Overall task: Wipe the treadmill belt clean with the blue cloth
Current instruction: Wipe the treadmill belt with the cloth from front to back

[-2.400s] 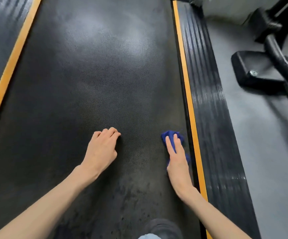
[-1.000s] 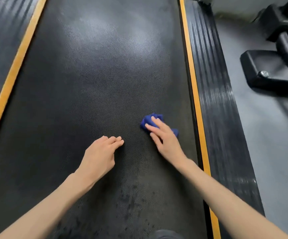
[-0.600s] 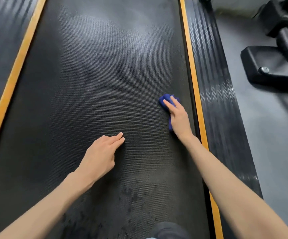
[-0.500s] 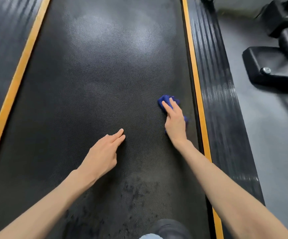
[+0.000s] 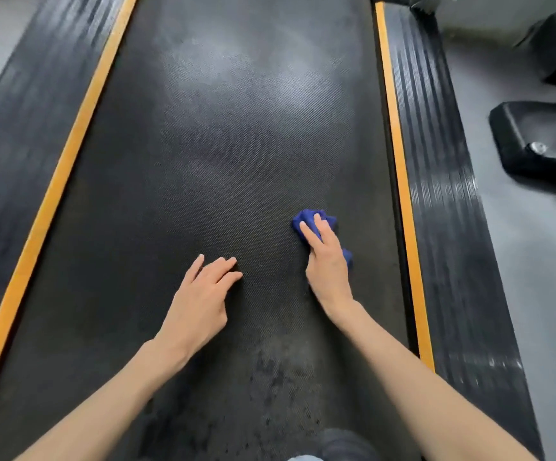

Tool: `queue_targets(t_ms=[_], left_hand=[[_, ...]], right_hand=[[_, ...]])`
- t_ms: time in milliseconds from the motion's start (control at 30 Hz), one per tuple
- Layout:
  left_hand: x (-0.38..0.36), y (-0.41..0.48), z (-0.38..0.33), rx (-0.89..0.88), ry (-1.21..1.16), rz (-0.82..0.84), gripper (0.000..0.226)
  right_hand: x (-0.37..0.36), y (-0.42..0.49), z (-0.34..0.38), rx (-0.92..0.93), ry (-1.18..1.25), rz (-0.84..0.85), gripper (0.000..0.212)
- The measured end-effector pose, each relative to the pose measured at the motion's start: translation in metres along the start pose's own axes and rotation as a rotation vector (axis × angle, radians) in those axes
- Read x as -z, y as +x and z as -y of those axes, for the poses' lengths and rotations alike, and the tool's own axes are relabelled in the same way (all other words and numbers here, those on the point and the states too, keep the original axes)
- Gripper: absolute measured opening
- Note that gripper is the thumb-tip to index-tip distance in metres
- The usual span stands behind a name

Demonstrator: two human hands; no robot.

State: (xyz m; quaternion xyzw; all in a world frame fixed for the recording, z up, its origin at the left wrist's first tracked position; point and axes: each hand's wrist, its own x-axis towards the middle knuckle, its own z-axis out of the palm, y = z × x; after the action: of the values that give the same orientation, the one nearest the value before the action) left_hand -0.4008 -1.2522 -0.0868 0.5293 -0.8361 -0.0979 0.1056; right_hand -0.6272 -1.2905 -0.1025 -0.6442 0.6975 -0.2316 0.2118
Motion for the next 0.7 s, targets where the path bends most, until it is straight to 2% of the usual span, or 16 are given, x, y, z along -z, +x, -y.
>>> queue_targets(t_ms=[100, 167, 300, 400, 533, 633, 700], left_hand=[[0.003, -0.001, 0.009, 0.053, 0.063, -0.061, 0.047], [0.007, -0.005, 0.011, 0.127, 0.107, -0.038, 0.046], [0.012, -0.019, 0.003, 0.211, 0.157, 0.102, 0.060], [0.017, -0.023, 0.004, 0.192, 0.161, 0.215, 0.068], [0.028, -0.022, 0.005, 0.249, 0.145, 0.295, 0.077], [0.029, -0.017, 0.015, 0.363, 0.063, 0.250, 0.084], [0.025, -0.020, 0.025, 0.378, 0.056, 0.213, 0.087]], right_hand=[[-0.007, -0.020, 0.014, 0.054, -0.026, 0.065, 0.055], [0.000, -0.030, 0.021, 0.038, -0.049, 0.116, 0.056], [0.020, -0.018, 0.036, -0.072, -0.228, 0.313, 0.064], [0.030, -0.007, 0.042, -0.154, -0.173, 0.421, 0.070], [0.032, -0.012, 0.054, -0.202, -0.138, 0.371, 0.068], [0.018, -0.024, 0.048, -0.142, -0.096, 0.288, 0.067], [0.007, -0.029, 0.037, -0.066, -0.160, 0.231, 0.074]])
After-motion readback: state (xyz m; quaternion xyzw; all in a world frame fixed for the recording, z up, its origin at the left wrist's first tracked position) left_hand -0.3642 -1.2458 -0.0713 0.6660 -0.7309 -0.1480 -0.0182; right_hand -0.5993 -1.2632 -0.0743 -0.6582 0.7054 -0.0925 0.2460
